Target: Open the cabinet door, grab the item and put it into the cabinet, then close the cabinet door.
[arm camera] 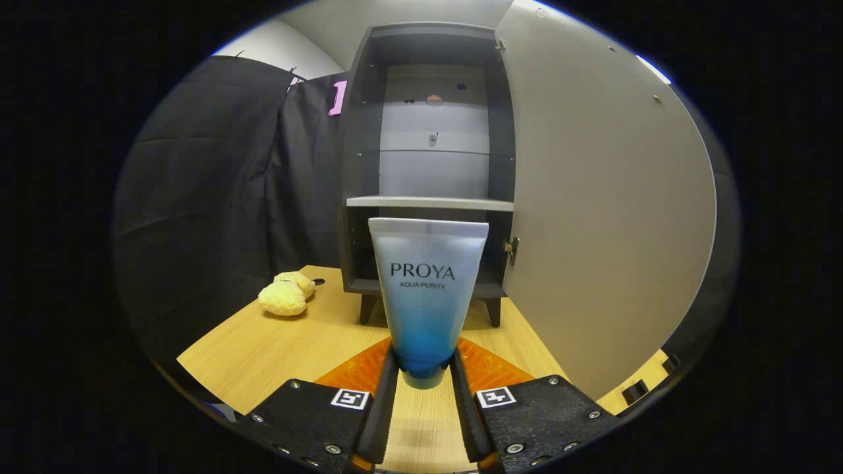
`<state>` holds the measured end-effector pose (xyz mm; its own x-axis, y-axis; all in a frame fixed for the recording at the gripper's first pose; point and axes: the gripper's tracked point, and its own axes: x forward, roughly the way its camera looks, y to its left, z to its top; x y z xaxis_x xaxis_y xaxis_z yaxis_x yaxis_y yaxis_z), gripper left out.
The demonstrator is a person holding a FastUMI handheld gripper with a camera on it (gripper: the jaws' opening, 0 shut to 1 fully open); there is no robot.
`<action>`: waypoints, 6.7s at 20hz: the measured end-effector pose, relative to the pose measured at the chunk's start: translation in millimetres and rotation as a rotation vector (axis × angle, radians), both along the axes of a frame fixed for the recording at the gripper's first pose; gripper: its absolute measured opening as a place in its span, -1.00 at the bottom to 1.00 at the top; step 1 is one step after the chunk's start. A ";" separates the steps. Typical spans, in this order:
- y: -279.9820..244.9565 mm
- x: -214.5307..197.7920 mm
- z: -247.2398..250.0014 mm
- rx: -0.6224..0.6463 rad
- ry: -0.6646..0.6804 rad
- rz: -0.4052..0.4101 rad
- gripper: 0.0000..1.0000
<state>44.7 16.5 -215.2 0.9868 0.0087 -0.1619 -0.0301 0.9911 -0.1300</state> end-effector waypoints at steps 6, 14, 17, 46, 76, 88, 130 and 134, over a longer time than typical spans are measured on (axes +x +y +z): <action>-1.1 28.0 58.3 -0.034 -0.001 -0.007 -0.10; -4.5 97.4 129.0 -0.022 -0.035 -0.018 -0.10; 1.1 135.4 154.3 -0.017 -0.068 -0.013 -0.10; 15.4 347.0 146.9 0.013 -0.050 0.023 0.09; 33.9 11.6 204.1 0.105 -0.228 0.129 0.88; -49.9 -116.3 195.3 0.070 -0.132 0.115 0.88; -101.7 -65.5 219.3 0.123 -0.126 0.222 0.84; -60.0 -52.7 218.1 0.135 -0.128 0.225 0.84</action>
<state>-7.9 -43.4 2.9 0.9699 0.2428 -0.0186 -0.2431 0.9699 -0.0143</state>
